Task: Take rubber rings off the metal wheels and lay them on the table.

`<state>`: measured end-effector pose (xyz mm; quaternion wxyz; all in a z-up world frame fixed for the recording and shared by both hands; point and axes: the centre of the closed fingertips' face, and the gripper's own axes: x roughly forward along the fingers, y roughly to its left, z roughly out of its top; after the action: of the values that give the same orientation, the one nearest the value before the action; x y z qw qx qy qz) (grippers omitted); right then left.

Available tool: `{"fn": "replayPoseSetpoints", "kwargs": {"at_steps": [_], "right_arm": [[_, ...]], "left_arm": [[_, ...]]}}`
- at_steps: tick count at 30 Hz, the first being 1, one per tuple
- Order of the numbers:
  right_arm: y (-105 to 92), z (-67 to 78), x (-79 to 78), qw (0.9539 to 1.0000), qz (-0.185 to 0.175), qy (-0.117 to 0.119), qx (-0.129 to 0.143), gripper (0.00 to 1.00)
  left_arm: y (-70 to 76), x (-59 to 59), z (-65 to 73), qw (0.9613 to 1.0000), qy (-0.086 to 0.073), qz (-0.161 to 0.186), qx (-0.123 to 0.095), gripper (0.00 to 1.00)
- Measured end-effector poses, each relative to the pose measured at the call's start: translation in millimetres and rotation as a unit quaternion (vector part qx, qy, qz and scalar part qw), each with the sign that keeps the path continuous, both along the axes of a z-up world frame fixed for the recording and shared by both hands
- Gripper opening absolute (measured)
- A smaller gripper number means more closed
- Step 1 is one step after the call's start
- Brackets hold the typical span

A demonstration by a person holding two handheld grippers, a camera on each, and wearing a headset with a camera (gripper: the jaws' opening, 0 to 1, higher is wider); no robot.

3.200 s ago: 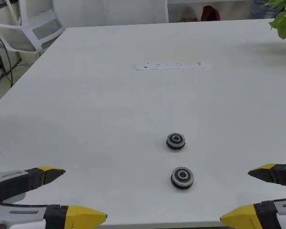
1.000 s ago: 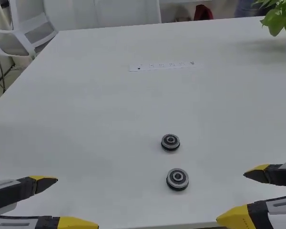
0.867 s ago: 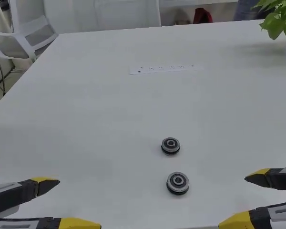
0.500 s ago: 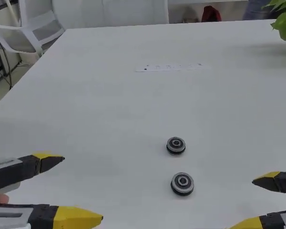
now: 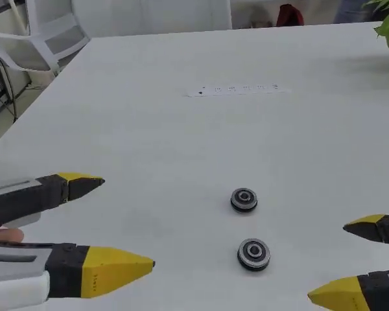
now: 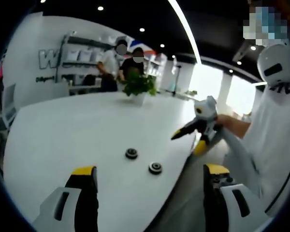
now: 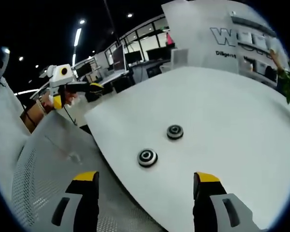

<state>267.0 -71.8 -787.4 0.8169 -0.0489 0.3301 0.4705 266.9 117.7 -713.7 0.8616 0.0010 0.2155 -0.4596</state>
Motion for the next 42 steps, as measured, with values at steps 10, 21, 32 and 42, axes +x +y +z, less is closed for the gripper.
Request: {"fn": "replayPoseSetpoints", "kwargs": {"at_steps": [10, 21, 32, 42], "right_arm": [[15.7, 19.4, 14.0, 0.9969, 0.041, -0.061, 0.027, 0.71], [27.8, 9.3, 18.5, 0.9926, 0.089, -0.075, 0.034, 0.61], [30.0, -10.9, 21.7, 0.9917, 0.103, -0.058, 0.050, 0.51], [31.5, -33.1, 28.1, 0.9907, 0.121, -0.054, 0.029, 0.38]], "left_arm": [[-25.0, 6.7, 29.9, 0.9979, -0.062, -0.020, -0.005, 0.86], [-63.3, 8.6, 35.1, 0.9928, -0.097, -0.069, 0.015, 0.69], [-105.2, 15.5, 21.6, 0.9873, -0.102, -0.117, 0.033, 0.61], [-127.3, 33.0, -6.9, 0.9866, -0.082, -0.133, 0.048, 0.54]]}}
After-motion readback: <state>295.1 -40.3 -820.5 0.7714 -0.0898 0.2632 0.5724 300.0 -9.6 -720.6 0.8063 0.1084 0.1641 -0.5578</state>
